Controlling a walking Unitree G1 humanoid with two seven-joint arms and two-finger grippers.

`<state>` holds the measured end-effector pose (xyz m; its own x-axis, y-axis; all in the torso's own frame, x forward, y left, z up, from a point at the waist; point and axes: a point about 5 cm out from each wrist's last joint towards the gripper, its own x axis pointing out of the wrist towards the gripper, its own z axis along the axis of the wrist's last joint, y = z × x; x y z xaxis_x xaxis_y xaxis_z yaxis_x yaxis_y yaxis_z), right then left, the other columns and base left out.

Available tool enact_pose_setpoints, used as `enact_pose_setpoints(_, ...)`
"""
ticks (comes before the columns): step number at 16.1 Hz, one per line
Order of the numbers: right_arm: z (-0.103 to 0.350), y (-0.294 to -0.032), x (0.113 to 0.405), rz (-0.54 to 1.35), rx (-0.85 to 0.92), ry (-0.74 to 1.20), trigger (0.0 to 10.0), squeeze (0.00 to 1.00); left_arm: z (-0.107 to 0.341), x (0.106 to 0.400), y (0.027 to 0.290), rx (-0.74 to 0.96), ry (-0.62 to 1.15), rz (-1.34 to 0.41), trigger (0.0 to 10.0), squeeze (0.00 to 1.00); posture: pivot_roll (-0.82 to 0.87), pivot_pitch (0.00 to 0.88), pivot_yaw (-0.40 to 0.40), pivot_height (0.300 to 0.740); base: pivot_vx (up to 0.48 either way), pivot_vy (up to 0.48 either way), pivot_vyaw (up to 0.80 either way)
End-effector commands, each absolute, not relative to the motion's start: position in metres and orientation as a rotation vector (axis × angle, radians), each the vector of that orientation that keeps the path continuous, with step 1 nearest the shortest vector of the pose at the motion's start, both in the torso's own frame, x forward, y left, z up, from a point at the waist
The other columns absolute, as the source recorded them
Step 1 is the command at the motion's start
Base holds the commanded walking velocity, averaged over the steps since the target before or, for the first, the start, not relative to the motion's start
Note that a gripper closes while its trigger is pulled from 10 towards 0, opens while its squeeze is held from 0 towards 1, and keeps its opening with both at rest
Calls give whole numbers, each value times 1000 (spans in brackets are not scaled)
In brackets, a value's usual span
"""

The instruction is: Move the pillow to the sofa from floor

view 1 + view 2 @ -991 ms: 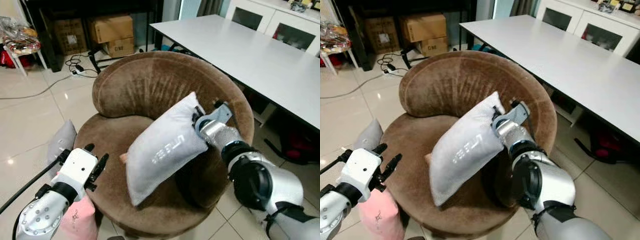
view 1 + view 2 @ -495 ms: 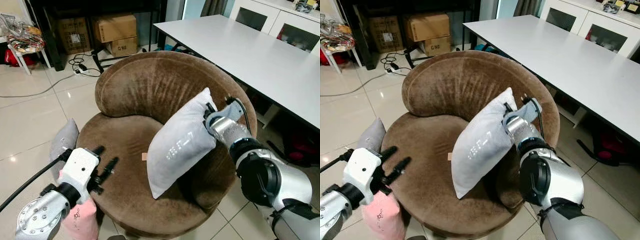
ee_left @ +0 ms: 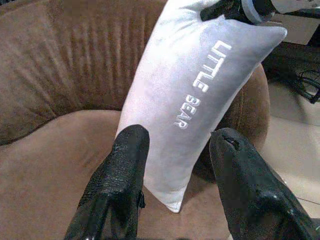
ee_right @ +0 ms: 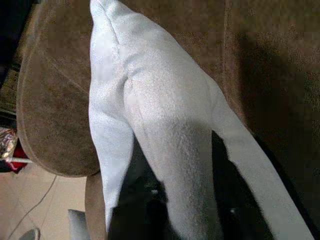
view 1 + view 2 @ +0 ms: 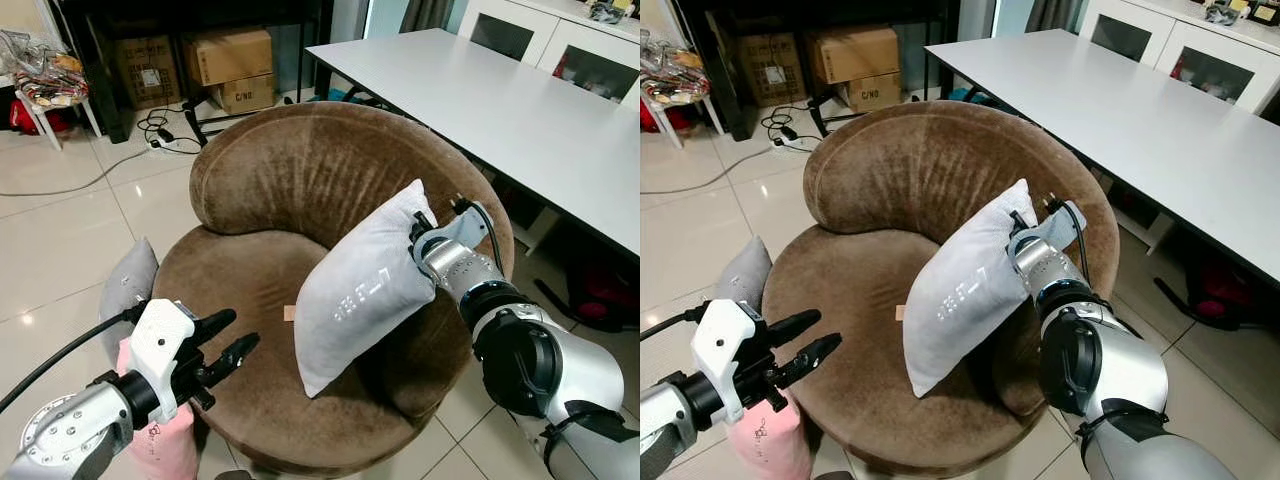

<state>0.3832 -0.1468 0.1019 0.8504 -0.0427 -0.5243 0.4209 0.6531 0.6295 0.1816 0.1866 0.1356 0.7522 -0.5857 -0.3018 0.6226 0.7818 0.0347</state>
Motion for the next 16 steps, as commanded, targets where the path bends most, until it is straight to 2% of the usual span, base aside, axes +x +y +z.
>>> enact_pose_setpoints(1, 108, -163, 385, -305, 783, 436, 10000, 1000, 136, 184, 188, 141, 288, -667, 10000, 0, 138, 0, -54, 740, 0, 0, 0)
enact_pose_setpoints(6, 137, -197, 395, -241, 561, 254, 10000, 1000, 133, 196, 188, 183, 256, -625, 10000, 0, 113, 0, -42, 740, 0, 0, 0)
enact_pose_setpoints(8, 153, -208, 398, -164, 534, 170, 10000, 1000, 137, 209, 188, 243, 166, -459, 10000, 0, 108, 0, -42, 740, 0, 0, 0)
enact_pose_setpoints(10, 159, -210, 399, -93, 439, 132, 10000, 1000, 136, 214, 190, 265, 149, -381, 10000, 0, 102, 0, -43, 740, 0, 0, 0)
enact_pose_setpoints(11, 160, -208, 397, -12, 322, 106, 10000, 1000, 136, 218, 190, 267, 135, -312, 10000, 0, 88, 0, -44, 740, 0, 0, 0)
enact_pose_setpoints(12, 155, -202, 392, 57, 255, 99, 10000, 839, 136, 219, 187, 251, 117, -260, 10000, 0, 71, 0, -42, 740, 0, 0, 0)
enact_pose_setpoints(13, 153, -199, 388, 89, 237, 95, 10000, 0, 135, 219, 187, 252, 115, -237, 10000, 0, 71, 0, -45, 740, 0, 0, 0)
enact_pose_setpoints(16, 143, -157, 338, 244, 79, 66, 10000, 0, 128, 220, 188, 275, 120, -116, 10000, 0, 41, 0, -45, 740, 0, 0, 0)
